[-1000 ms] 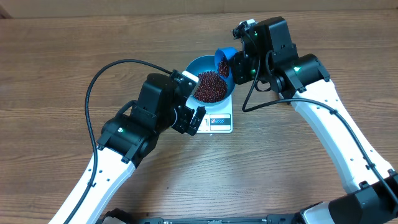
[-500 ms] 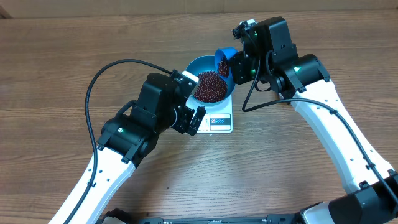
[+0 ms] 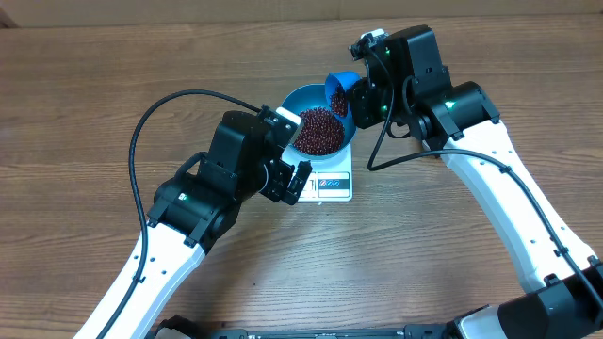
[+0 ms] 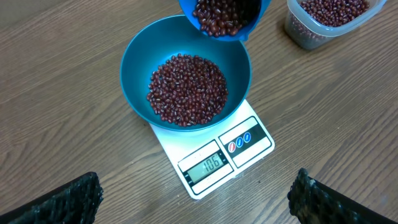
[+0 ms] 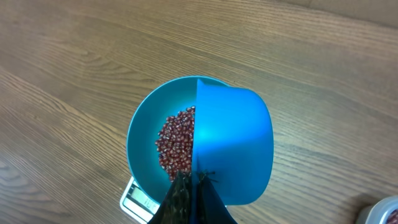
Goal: Scoop item into bowl and weigh 150g on scale
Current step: 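Tilt the scoop slowly with the right gripper, trickling beans into the bowl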
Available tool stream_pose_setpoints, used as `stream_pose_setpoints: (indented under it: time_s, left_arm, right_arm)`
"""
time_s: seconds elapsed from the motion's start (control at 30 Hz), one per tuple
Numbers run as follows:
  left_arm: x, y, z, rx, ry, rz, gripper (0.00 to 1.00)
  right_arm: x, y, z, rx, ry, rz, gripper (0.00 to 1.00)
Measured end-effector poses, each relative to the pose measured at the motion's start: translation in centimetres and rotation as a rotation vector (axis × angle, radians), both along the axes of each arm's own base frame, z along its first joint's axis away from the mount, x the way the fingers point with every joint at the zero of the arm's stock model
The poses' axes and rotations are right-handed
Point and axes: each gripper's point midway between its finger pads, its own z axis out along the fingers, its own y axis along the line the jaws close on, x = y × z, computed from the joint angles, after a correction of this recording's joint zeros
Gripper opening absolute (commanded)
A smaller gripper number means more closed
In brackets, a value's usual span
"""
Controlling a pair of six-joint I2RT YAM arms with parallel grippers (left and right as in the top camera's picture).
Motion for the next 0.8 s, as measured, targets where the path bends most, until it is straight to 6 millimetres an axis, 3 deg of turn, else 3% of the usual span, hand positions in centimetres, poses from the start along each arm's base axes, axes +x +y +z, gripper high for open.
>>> stream_pose_setpoints:
  time_s: [0.8]
  left_arm:
    - [0.00,-0.01,0.00,0.000,0.000,0.000,1.00]
  right_arm:
    - [0.15,0.06,0.14,-0.076,-0.070,0.105,0.04]
